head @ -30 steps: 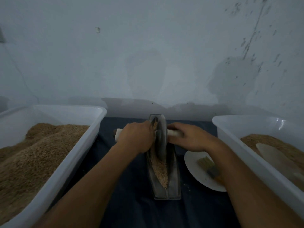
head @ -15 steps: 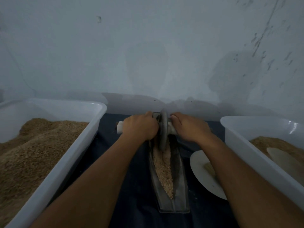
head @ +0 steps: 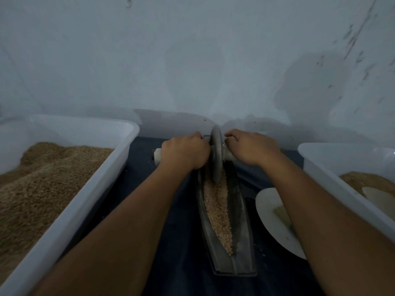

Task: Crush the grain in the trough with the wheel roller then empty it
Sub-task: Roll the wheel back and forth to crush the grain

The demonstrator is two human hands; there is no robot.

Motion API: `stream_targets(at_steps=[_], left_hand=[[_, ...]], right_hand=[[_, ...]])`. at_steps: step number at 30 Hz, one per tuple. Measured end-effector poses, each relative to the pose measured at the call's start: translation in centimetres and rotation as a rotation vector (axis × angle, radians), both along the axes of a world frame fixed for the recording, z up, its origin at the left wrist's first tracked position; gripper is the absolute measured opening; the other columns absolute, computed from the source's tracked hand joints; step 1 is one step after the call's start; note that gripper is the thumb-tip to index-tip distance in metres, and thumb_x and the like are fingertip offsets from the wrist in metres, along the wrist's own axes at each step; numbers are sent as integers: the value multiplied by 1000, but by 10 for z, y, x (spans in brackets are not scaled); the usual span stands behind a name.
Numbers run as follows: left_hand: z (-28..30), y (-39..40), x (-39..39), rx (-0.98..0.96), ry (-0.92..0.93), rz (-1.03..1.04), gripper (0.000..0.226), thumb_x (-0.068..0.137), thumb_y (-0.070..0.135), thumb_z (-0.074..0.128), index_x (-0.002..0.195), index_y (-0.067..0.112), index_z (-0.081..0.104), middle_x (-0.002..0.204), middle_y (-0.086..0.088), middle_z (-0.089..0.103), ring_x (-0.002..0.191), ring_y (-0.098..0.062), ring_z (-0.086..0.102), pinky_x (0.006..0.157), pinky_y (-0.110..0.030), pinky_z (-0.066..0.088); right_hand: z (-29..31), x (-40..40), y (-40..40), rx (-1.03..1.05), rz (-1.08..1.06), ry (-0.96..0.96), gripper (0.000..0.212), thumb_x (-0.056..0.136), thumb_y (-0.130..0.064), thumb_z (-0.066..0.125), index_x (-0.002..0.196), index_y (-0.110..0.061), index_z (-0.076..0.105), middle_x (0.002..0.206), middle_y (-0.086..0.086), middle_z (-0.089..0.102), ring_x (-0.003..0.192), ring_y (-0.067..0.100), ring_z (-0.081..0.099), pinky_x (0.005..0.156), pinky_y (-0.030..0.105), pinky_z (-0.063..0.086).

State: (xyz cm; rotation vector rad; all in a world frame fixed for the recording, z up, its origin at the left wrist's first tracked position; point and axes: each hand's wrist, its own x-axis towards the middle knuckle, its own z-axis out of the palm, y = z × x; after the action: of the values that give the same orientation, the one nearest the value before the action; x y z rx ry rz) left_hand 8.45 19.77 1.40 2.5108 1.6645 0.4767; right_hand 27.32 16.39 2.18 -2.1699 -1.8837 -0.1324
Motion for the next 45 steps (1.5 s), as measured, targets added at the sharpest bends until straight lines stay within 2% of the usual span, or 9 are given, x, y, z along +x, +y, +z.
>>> stream_targets(at_steps=[8,12,16,21,24,27,34,40,45], left_hand=[[4,-33,8,172,73,50,16,95,37,33,97,22,39,97,-8,61,70,-25,41,68,-40,30],[5,-48,16,223,117,65,21,94,35,37,105,19,44,81,-4,53,64,-22,39,65,-39,30],[1,-54,8,252,98,58,23,95,35,35,109,19,45,89,-6,62,64,-22,39,62,-38,28],[0,-63,1,228,108,19,27,96,36,33,114,19,42,94,-6,65,67,-24,42,64,-39,29],[-2,-70,-10,212,91,-17,19,98,36,31,107,21,41,93,-7,65,68,-25,45,66,-39,33],[-3,-77,-15,236,84,-39,15,99,36,30,97,23,36,90,-6,65,65,-25,44,64,-39,33],[-10,-87,-33,277,68,-101,23,100,42,26,102,25,42,83,-4,64,61,-25,44,63,-37,35],[-19,-95,-47,300,69,-104,33,101,47,18,110,28,44,72,0,56,62,-27,50,60,-36,37],[-21,-105,-51,402,90,-123,29,101,46,18,103,27,40,61,6,44,50,-22,42,52,-32,30]], right_hand=[[-13,12,-15,-34,68,53,34,102,-53,21,122,-49,48,136,-2,59,106,27,59,77,37,41],[-19,16,-28,-92,123,78,38,104,-50,25,139,-49,39,147,-7,50,124,24,53,94,42,46],[-17,7,-41,-62,94,110,49,87,-62,9,124,-57,41,137,-10,57,116,23,57,85,41,46],[-22,1,-55,-32,15,71,45,96,-57,12,129,-53,43,135,-3,60,112,28,59,83,41,46],[-25,-8,-70,39,-21,18,50,92,-57,9,117,-44,50,108,4,66,86,29,58,67,38,38],[-24,-17,-88,49,-55,15,46,94,-56,10,107,-39,52,87,3,56,71,26,47,62,36,33],[-18,-36,-119,98,-84,-108,51,100,-53,11,99,-30,56,79,2,56,63,22,42,55,32,27],[-12,-51,-132,212,-32,-253,54,102,-50,15,91,-22,60,79,2,65,62,22,46,58,33,35],[-17,-54,-143,297,-21,-262,42,102,-46,20,74,-25,44,69,-4,51,61,21,43,60,34,30]])
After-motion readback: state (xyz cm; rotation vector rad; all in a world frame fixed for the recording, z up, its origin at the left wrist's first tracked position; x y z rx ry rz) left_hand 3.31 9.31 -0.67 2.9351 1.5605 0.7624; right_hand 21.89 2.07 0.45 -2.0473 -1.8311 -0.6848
